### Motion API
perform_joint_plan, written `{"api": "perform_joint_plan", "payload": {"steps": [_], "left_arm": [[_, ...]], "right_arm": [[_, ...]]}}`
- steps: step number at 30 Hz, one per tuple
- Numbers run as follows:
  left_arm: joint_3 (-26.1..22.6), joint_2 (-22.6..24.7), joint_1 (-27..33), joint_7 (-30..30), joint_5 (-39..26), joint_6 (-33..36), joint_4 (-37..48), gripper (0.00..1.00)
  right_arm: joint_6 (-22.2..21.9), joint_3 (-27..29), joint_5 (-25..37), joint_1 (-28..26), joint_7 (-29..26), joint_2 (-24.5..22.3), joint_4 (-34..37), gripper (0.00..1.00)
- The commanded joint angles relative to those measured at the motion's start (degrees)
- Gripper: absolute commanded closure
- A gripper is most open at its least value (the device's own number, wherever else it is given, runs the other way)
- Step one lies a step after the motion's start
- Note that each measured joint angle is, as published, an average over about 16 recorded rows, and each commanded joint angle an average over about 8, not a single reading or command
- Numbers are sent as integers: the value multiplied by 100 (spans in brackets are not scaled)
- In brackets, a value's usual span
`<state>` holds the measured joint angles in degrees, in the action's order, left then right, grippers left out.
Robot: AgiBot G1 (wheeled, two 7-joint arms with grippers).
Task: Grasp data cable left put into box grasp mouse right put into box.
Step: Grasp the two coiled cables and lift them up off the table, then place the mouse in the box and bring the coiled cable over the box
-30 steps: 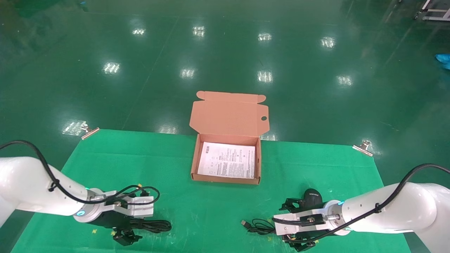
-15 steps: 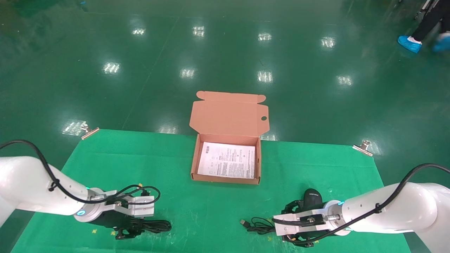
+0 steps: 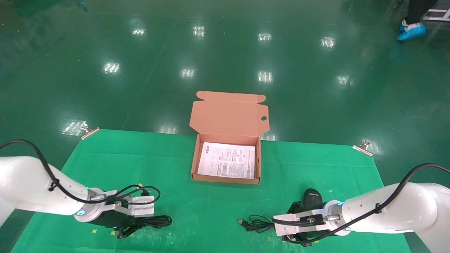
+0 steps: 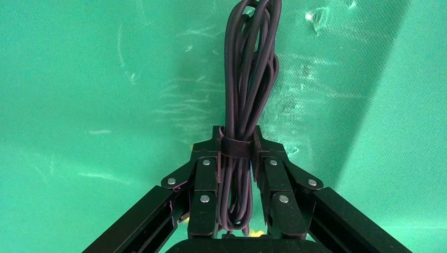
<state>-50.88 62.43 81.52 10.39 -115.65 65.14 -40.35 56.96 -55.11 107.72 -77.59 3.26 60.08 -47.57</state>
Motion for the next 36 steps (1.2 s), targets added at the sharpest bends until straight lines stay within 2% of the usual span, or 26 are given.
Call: {"api": "perform_joint_plan", "payload": {"steps": [1,5,9,13,17,24,32,36], "left_arm": [[-9,6,-8,7,-15,-2,6,100],[50,-48,53,-39,70,10,-48,100],[209,-206,231,-135,279,35,-239,100],[415,-387,481,-216,515,32,-522,100],[577,-447,713,-261,597,-155,-805,100],[670,-241,1009,-172,254,-839,-1184,100],[700,108,1321,265,-339,-1485,-1233,100],[711,223,1429,436,-523,-1640,-1178,100]], "right_arm": [[0,-16,17,9,14,21,12,100],[0,118,-117,-81,-121,-154,-83,100],[-51,380,-315,-273,-406,-526,-399,100],[-213,662,-408,-556,-745,-872,-832,100],[-457,899,-411,-916,-989,-960,-1160,100],[-873,1146,-544,-1543,-893,-400,-1047,100],[-1250,1333,-917,-2164,-204,548,-94,100],[-1337,1406,-1087,-2370,152,857,333,100]]}}
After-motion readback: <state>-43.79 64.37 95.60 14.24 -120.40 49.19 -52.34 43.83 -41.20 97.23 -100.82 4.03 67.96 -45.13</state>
